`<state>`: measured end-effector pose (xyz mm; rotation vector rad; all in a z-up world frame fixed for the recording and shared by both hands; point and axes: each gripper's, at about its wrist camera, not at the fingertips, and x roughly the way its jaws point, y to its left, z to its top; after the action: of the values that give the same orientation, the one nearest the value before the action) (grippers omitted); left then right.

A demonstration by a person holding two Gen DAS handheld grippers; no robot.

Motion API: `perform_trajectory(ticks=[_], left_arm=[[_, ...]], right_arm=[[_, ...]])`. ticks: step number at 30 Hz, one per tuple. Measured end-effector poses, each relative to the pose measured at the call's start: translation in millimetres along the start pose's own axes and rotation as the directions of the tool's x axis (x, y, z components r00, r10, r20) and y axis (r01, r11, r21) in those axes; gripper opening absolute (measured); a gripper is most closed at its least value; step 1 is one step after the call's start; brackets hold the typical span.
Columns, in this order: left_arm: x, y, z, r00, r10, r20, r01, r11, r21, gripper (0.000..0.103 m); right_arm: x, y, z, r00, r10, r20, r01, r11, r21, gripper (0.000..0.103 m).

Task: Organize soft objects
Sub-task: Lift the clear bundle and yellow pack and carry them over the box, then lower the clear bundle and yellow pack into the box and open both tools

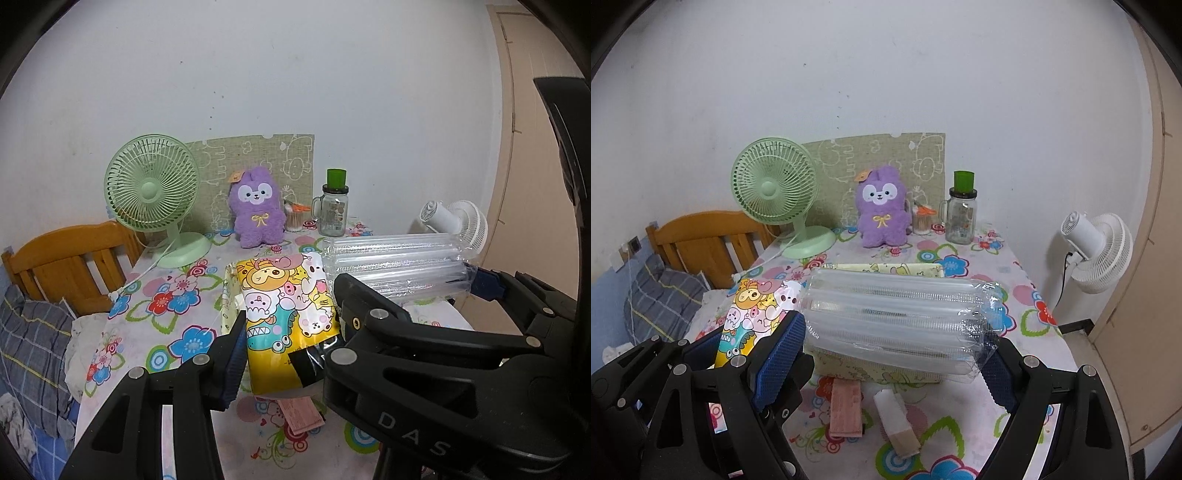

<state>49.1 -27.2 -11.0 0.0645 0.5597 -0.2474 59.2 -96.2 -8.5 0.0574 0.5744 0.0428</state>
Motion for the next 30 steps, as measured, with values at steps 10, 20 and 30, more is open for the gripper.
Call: perform_trajectory(ticks=[10, 20, 30], left_arm=[[18.0, 4.0, 10.6, 1.000, -0.008, -0.009, 0.008, 1.000, -0.005, 0.053], [43.7, 11.2, 19.0, 1.000, -0.005, -0.029, 0.004, 1.000, -0.016, 0.053], [67.9, 16.5, 27.5, 0.999, -0.003, -0.042, 0.002, 1.000, -0.021, 0.053]], right_arm=[[15.8, -2.3, 12.2, 1.000, -0.002, -0.006, 0.002, 1.000, -0.006, 0.090], [42.9, -4.8, 23.6, 1.000, 0.011, -0.027, -0.011, 1.000, -0.003, 0.090], [69.1, -10.6, 33.1, 0.999, 0.021, -0.043, -0.021, 1.000, -0.002, 0.090]])
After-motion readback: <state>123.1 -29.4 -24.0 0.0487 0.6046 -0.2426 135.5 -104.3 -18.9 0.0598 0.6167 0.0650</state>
